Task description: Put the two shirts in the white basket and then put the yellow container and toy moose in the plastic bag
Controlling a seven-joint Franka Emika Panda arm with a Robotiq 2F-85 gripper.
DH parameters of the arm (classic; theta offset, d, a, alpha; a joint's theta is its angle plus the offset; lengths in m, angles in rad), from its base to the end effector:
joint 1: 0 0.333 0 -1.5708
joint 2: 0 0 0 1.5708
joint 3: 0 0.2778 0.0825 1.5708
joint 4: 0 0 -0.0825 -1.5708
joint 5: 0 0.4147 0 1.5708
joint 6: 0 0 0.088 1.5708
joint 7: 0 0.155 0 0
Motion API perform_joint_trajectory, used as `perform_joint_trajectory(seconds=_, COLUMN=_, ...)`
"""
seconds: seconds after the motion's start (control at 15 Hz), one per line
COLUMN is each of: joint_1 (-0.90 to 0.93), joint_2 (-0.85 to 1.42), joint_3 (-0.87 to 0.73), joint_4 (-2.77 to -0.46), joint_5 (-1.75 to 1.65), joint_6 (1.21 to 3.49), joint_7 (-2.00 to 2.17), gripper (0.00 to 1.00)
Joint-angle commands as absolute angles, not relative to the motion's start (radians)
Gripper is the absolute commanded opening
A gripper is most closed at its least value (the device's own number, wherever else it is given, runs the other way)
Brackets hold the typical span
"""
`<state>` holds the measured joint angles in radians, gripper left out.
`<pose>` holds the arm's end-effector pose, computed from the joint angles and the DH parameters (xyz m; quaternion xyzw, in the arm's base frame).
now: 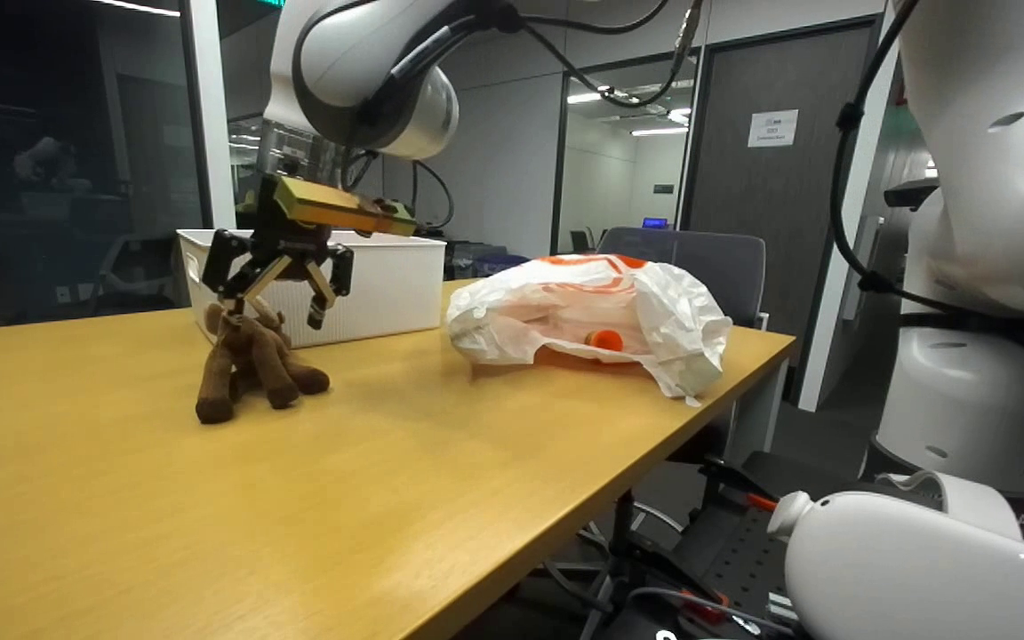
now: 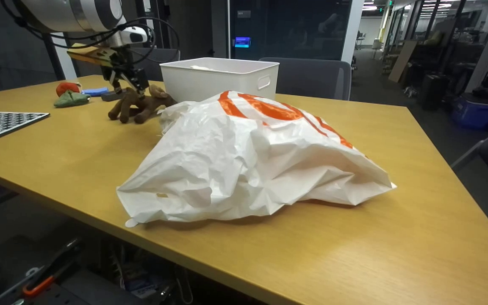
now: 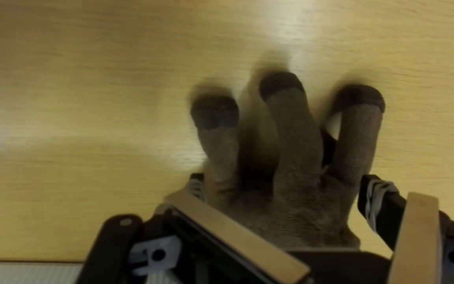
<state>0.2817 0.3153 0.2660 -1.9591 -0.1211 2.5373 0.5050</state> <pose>0.5655 0.3413 0.2464 -0.9890 -0.0540 -0.1197 0.0680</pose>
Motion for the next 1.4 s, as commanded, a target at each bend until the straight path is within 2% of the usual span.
perform_joint_trajectory(seconds=0.0, joint_1=0.312, joint_2=0.416, joint_3=0.266, joint_4=-1.847, joint_5=-0.042, joint_6=2.578, joint_7=0.355, gripper=1.00)
perform_joint_trajectory(seconds=0.27, joint_1=0.385, joint_2=0.485, joint_3=0.207, joint_4=-1.801, joint_5=-0.139, joint_6=2.558, joint_7=0.317, gripper=1.00)
perform_joint_trajectory(seconds=0.33, joint_1=0.393, joint_2=0.495, joint_3=0.206, joint_4=-1.797, joint_5=-0.141, joint_6=2.563, joint_7=0.301, gripper=0.75)
perform_joint_trajectory(seconds=0.4, joint_1=0.403, joint_2=0.502, joint_3=0.200, joint_4=-1.792, joint_5=-0.152, joint_6=2.560, joint_7=0.287, gripper=0.74)
perform_joint_trajectory(seconds=0.8, joint_1=0.432, joint_2=0.495, joint_3=0.188, joint_4=-1.781, joint_5=-0.155, joint_6=2.510, joint_7=0.266, gripper=0.26)
perform_joint_trajectory(seconds=1.0, joint_1=0.422, joint_2=0.456, joint_3=0.201, joint_4=-1.784, joint_5=-0.128, joint_6=2.426, joint_7=0.261, gripper=0.05)
perform_joint_trajectory(seconds=1.13, joint_1=0.409, joint_2=0.416, joint_3=0.213, joint_4=-1.789, joint_5=-0.102, joint_6=2.355, joint_7=0.257, gripper=0.01)
perform_joint_trajectory(seconds=1.2, joint_1=0.408, joint_2=0.387, joint_3=0.211, joint_4=-1.800, joint_5=-0.099, joint_6=2.329, joint_7=0.266, gripper=0.04)
perform_joint_trajectory(seconds=1.33, joint_1=0.399, joint_2=0.322, joint_3=0.213, joint_4=-1.824, joint_5=-0.076, joint_6=2.261, joint_7=0.287, gripper=0.04)
